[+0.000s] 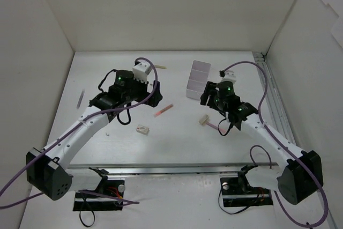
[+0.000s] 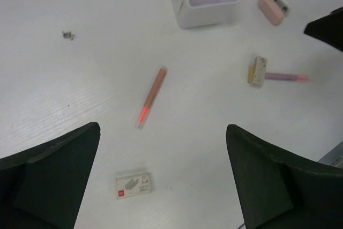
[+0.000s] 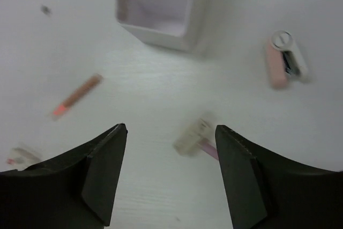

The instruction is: Sort the stationery into containers

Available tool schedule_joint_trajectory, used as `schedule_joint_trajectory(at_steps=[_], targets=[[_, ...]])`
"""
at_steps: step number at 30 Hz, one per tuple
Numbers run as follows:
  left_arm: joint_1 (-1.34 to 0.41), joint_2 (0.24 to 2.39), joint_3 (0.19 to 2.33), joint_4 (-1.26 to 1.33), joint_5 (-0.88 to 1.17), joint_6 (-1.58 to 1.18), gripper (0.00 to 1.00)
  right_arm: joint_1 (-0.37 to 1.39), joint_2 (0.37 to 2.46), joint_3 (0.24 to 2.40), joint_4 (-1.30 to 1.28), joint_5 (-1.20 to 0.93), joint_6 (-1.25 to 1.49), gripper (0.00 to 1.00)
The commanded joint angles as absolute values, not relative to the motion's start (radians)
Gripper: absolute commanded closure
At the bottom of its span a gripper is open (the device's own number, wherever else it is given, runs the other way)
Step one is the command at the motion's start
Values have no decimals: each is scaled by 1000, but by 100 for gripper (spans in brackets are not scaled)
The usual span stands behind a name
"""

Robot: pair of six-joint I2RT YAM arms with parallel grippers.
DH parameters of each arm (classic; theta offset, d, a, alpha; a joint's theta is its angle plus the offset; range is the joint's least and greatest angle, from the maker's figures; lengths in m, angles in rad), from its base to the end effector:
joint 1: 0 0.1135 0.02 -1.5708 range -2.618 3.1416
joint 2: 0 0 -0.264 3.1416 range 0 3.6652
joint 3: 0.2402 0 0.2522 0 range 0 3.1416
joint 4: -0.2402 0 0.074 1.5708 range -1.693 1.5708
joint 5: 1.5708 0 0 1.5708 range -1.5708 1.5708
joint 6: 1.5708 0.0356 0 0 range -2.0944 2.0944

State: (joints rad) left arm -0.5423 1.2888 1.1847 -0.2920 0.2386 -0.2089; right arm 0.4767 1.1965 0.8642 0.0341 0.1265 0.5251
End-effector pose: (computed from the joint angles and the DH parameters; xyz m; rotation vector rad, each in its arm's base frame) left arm 0.2497 -0.1603 0.3594 0.4943 1.9656 -0.7187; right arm 0.2500 0.1241 0.3039 0.1352 1.9016 0.5698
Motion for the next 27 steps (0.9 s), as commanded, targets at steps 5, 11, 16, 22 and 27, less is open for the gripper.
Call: schedule_joint_trajectory(at_steps=[5, 11, 16, 22, 27], targets=[[-460, 1174, 1020, -218, 262, -262, 0, 324, 1283, 949, -440, -102, 124, 20], [-404, 1155, 1005, -241, 316, -229, 0, 252, 1426, 1008, -480, -246, 55, 2], [-384, 1146, 997, -256, 308, -207, 0, 259, 1546, 1052, -511, -227, 63, 2], [-365, 1141, 983, -267, 287, -199, 0, 313, 1680, 1075, -506, -123, 78, 2], [-353, 1140, 971, -262, 279, -196, 0, 343, 1756, 1091, -511, -115, 87, 5]])
